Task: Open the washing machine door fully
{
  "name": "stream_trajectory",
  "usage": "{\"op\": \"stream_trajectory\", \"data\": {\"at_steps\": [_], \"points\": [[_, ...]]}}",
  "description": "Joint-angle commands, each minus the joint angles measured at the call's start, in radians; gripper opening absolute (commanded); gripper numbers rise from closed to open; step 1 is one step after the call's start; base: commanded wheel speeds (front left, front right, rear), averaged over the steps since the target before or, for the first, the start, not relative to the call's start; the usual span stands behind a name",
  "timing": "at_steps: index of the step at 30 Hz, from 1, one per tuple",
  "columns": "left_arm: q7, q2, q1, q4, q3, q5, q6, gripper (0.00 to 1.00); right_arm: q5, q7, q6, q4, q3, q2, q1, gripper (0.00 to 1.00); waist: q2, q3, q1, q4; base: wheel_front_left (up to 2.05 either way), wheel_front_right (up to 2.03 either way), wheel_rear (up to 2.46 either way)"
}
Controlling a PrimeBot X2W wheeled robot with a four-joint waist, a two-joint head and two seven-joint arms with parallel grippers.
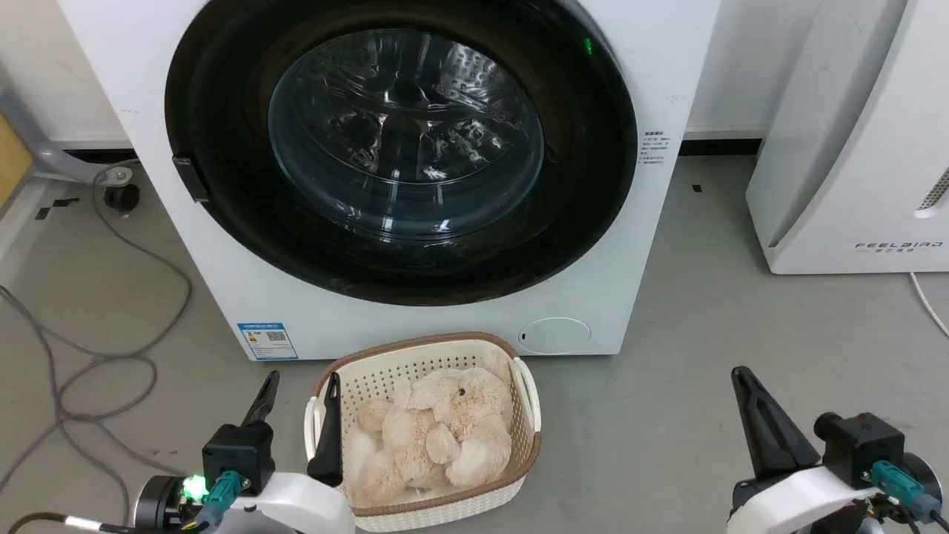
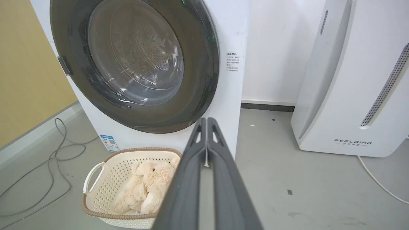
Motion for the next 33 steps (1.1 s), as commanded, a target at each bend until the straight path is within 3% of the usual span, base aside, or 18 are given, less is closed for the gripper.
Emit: {"op": "stream_trajectory", "data": {"at_steps": [1,17,33], "points": [[-0.009,0.000,-0.016,0.003,-0.001,-0.007,0.006,1.00,0.012,-0.010,0.000,0.003,-0.002,0.000,0.003,0.00,0.0000,0.000,0.0000,0.000,0.00,0.00,0.00],[-0.042,0.000,-0.029,0.004,-0.009,-0.034,0.012,1.00,0.134,-0.039,0.000,-0.006,-0.034,0.000,-0.049,0.00,0.0000,0.005,0.0000,0.006,0.00,0.00,0.00],[-0.076,0.001,-0.079,-0.009,-0.021,-0.060,0.021,1.00,0.580,0.046,0.000,0.119,-0.149,-0.011,-0.316,0.00,0.0000,0.075,0.0000,0.008,0.00,0.00,0.00]]}}
